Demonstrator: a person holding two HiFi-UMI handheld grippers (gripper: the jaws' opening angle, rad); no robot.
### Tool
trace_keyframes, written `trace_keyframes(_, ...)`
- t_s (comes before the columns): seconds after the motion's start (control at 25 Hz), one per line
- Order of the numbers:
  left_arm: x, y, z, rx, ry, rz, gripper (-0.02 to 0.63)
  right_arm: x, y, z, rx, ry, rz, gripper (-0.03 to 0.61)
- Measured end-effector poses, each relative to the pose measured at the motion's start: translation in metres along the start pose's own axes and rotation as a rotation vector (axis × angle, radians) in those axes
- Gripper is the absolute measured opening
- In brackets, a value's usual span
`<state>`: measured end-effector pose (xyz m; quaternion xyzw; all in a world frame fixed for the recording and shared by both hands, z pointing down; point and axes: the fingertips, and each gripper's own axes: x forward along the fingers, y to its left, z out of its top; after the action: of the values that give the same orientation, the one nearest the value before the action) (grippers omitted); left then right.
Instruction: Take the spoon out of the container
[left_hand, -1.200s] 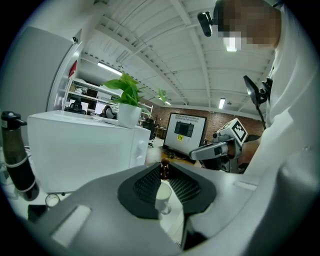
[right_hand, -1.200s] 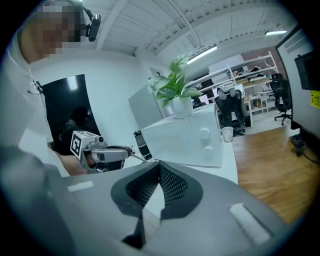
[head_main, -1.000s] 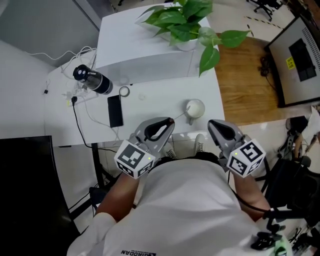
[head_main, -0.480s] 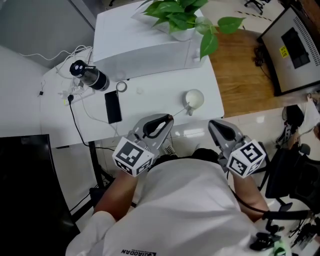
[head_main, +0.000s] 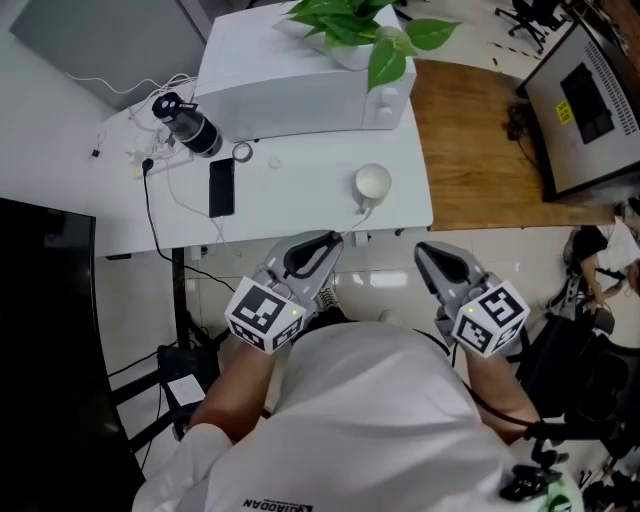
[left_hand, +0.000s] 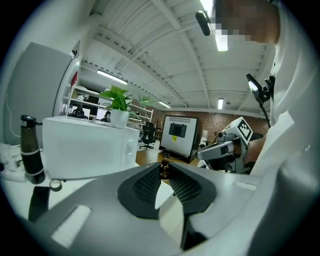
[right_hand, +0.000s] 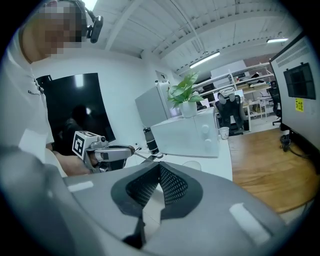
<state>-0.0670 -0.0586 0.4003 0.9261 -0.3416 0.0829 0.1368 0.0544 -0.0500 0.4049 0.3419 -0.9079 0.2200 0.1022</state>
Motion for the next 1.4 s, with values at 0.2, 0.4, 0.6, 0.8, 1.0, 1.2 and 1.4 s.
trace_keyframes(0.2, 0.001, -0.049, -0.014, 0.005, -0.001, 0.051, 0.054, -0.052, -0.002, -0.025, -0.006, 0.009, 0.024, 0.006)
trace_keyframes(0.4, -0.003, -0.091, -0.026, 0.014, -0.003, 0.115, 0.054, -0.094, -0.005, -0.045, -0.017, 0.008, 0.056, 0.006)
trace_keyframes(0.6, -0.012, -0.13, -0.034, 0.013, 0.002, 0.161, 0.054, -0.126, 0.0, -0.06, -0.015, 0.006, 0.091, 0.006)
trace_keyframes(0.8, -0.02, -0.153, -0.041, 0.012, 0.005, 0.194, 0.054, -0.137, 0.004, -0.074, -0.01, 0.012, 0.123, 0.006)
trace_keyframes(1.0, -0.029, -0.159, -0.047, 0.005, 0.015, 0.205, 0.054, -0.139, 0.016, -0.073, -0.025, 0.01, 0.135, 0.006)
trace_keyframes(1.2, -0.037, -0.152, -0.05, -0.006, 0.032, 0.181, 0.054, -0.132, 0.026, -0.065, -0.03, -0.007, 0.111, 0.006)
trace_keyframes(1.4, -0.051, -0.14, -0.042, 0.008, 0.04, 0.143, 0.054, -0.118, 0.046, -0.06, -0.017, -0.011, 0.088, 0.006)
